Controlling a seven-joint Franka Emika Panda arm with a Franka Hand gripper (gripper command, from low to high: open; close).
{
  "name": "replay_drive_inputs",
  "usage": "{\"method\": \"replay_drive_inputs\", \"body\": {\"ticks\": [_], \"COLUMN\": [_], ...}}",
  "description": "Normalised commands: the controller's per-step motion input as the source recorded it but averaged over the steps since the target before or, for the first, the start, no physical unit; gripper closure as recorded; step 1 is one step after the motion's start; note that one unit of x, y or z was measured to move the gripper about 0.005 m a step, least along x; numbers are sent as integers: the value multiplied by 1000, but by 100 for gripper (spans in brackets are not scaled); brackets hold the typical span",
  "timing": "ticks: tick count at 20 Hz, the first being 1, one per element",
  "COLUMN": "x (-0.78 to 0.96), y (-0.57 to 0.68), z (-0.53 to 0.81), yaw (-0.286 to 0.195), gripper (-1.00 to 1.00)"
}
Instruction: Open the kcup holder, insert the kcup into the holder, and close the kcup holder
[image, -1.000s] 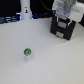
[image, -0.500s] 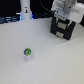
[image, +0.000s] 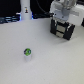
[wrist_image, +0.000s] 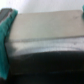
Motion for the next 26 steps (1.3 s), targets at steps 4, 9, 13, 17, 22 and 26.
{"method": "replay_drive_inputs", "body": {"ticks": [4, 9, 13, 17, 22, 26], "x": [972, 956, 945, 893, 876, 748], "y": [-274, -293, -306, -318, -370, -342], "z": [184, 182, 176, 178, 171, 166], "yaw": [-56, -64, -61, -60, -64, -80], "gripper": [100, 100, 100, 100, 100, -100]}}
